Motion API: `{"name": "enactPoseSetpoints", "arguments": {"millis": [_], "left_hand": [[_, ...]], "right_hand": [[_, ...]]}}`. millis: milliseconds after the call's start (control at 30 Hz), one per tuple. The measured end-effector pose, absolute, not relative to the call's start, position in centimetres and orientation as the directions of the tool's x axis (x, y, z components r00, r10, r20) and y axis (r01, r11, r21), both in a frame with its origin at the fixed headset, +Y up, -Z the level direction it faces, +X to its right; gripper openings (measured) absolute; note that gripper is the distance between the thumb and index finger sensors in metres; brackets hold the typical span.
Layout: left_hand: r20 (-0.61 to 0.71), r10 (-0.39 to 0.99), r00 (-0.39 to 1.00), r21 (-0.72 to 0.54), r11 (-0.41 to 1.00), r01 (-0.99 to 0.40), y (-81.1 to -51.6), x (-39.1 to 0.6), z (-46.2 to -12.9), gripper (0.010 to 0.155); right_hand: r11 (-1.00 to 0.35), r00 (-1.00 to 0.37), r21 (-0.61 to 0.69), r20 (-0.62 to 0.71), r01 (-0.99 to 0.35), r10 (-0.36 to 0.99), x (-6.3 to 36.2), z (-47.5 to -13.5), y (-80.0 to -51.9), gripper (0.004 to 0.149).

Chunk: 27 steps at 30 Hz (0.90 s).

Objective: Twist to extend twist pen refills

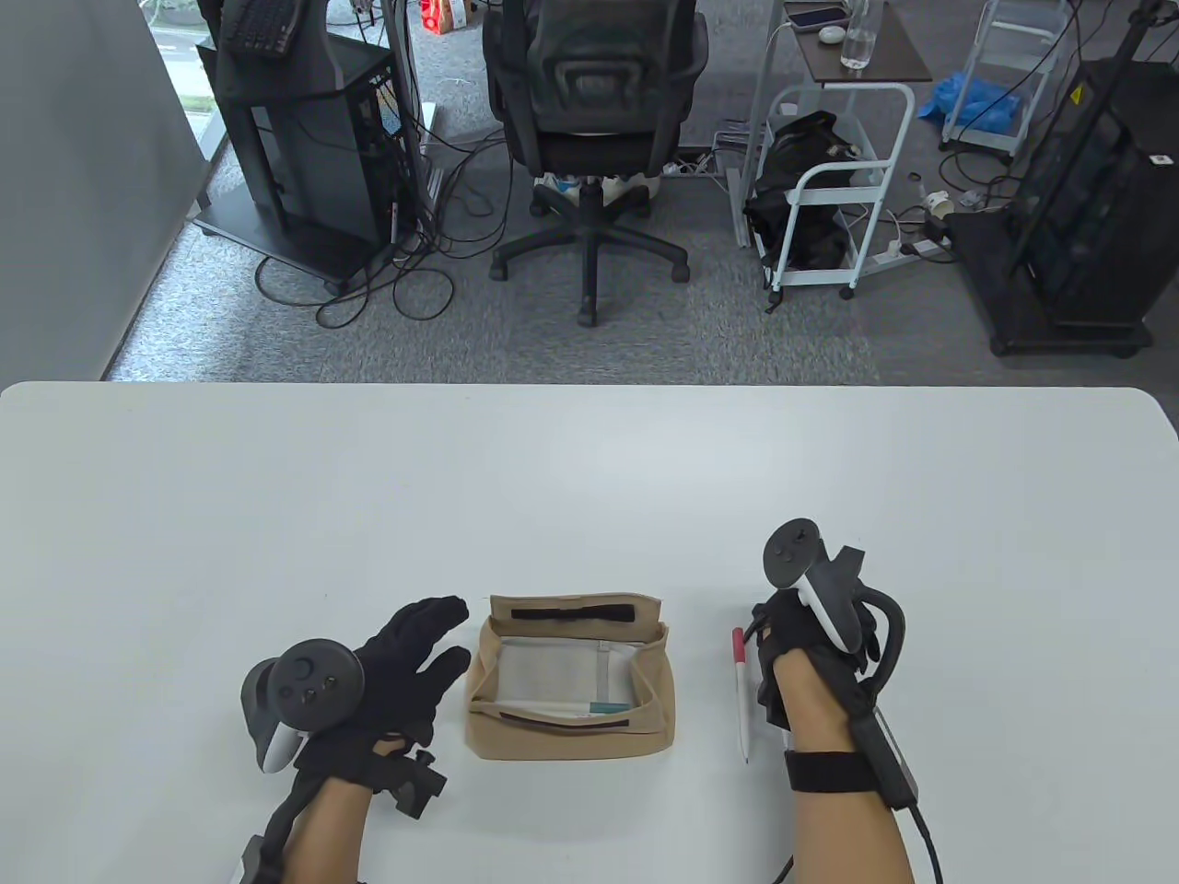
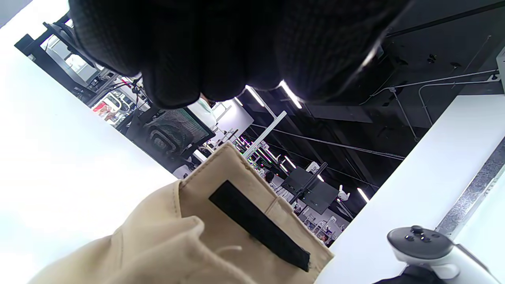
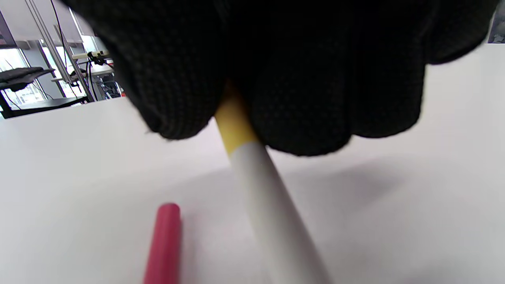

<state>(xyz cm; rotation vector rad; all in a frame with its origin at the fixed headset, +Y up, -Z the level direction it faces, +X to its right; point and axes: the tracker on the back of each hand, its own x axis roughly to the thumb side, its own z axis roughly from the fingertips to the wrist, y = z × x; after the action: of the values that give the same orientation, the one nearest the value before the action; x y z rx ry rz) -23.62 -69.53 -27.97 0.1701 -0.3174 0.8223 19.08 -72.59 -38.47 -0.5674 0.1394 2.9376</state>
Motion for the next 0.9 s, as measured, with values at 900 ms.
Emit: {"name": "enactPoseSetpoints", "arguments": {"millis": [900], "left_hand": [[0.338,0.671,0.660,0.030,0.694,-0.720,-69.7,-23.8,-27.6,0.063]], "right_hand": [[-0.991,-0.921,0.109,-0.388,-0.074,0.026,18.7,-38.9,-76.1,0.058]]}}
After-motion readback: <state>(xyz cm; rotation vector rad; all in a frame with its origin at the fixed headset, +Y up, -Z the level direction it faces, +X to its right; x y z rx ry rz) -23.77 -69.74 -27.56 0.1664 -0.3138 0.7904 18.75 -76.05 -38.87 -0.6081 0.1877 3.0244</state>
